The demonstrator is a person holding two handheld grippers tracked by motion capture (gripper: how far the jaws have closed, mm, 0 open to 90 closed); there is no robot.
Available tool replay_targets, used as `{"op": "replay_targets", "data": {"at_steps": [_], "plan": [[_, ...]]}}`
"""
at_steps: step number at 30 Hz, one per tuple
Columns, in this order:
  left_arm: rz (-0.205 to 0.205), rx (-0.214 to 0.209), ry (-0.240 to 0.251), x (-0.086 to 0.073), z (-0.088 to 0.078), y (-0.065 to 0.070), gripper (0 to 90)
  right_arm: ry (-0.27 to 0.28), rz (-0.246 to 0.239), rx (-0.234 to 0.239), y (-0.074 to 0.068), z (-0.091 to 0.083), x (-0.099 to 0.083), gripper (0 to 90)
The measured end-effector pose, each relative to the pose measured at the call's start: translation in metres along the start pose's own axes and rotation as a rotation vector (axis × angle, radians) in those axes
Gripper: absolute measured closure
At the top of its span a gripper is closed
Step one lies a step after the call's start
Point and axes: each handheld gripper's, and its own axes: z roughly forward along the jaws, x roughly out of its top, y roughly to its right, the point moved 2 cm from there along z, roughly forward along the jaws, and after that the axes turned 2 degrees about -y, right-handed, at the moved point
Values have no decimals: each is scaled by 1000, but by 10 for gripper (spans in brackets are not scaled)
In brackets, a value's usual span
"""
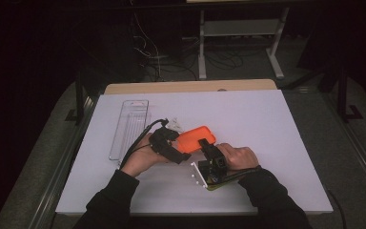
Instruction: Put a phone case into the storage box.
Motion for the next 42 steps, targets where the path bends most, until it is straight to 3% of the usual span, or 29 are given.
{"op": "replay_targets", "data": {"at_steps": [6,7,9,10,16,18,19,26,29,31,34,37,42], "plan": [[-28,-19,41,-1,-8,-1,58,-1,3,-2,2,1,-3,782],[-15,-17,36,-1,-9,-2,21,-3,3,0,3,2,-4,782],[-39,-21,61,-2,-10,-2,13,-6,11,9,4,2,-6,782],[-16,-19,52,-2,-13,-5,3,-11,20,15,4,2,-7,782],[-30,-36,64,-5,-15,-5,0,-34,49,12,6,3,-20,781],[-3,-38,48,-6,-18,-8,0,-48,75,24,9,2,-25,781],[1,-30,52,-6,-18,-8,0,-51,61,37,9,2,-27,781],[27,-17,23,-9,-17,-7,0,-51,128,68,14,1,-35,780],[8,-16,28,-9,-16,-8,0,-61,189,83,16,-1,-35,780],[27,-3,17,-10,-17,-10,0,-57,208,97,18,-1,-35,780],[5,8,28,-11,-16,-10,0,-46,220,112,20,-1,-36,780],[-5,13,34,-11,-16,-11,0,-44,285,145,21,-1,-38,780],[-23,16,45,-11,-16,-10,0,-46,331,166,24,-2,-39,780]]}}
